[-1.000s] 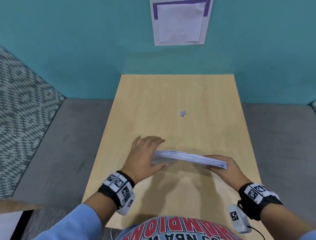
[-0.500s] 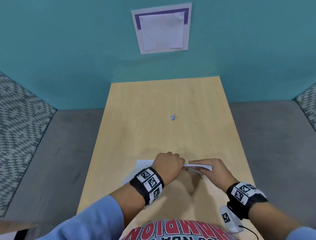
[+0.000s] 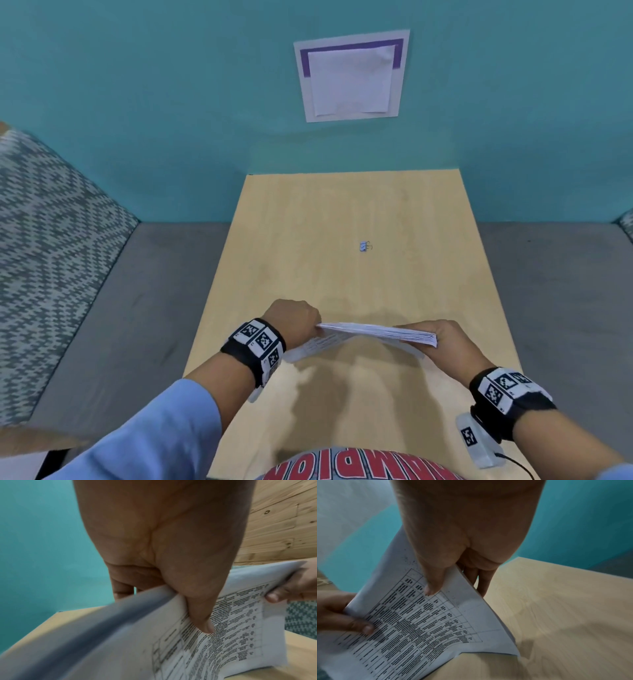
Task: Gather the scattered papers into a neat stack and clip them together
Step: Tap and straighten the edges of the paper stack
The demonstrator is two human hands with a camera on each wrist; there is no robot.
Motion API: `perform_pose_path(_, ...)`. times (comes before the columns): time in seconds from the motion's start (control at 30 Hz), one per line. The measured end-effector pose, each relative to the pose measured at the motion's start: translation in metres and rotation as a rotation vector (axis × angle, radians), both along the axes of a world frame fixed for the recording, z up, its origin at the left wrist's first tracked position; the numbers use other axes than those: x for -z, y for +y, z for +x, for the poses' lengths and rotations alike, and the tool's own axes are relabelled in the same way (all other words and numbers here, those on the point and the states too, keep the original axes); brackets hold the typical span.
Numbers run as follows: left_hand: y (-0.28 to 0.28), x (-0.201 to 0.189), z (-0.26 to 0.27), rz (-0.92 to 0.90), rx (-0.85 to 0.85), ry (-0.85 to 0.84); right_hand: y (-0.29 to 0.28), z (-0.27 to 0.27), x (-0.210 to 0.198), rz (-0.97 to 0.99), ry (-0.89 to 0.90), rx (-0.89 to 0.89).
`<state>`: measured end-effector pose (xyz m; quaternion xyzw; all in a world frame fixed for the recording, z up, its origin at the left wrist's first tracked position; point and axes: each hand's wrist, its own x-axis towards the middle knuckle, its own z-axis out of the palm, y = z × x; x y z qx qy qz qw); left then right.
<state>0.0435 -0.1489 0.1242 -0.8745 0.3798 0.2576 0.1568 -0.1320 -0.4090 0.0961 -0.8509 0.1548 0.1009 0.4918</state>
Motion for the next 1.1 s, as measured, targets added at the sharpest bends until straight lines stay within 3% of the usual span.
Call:
perform_pose_path(0.07, -0.003, -0.006, -0.001, 0.020, 0.038, -0.006, -0.005, 0.005, -0.005, -0.156, 0.047, -0.048)
perform_pose_path(0.17, -0.011, -0.014, -0.001, 0.059, 0.101, -0.042, -0.008, 0.012, -0.021, -0.647, 0.148, -0.150)
perform_pose_path(0.23, -0.015, -0.019, -0.002, 0.082, 0.125, -0.065, 0.003, 0.019, -0.040, -0.786, 0.139, -0.198)
perform_pose_path(0.37, -0.025, -0.025, -0.007, 0.112, 0.145, -0.082, 0.075, 0.051, -0.074, -0.807, 0.087, -0.414)
perform_pose_path(0.5, -0.033, -0.032, -0.016, 0.127, 0.091, -0.071, 0.129, 0.087, -0.044, -0.895, 0.068, -0.462)
perform_pose_path(0.7, -0.025, -0.032, -0.020, 0.113, 0.164, -0.091, 0.095, 0.081, -0.023, -0.855, 0.214, -0.595)
perform_pose_path(1.1, 0.004, -0.015, -0.005, 0.058, 0.140, -0.108, 0.049, 0.066, -0.015, -0.871, 0.285, -0.580)
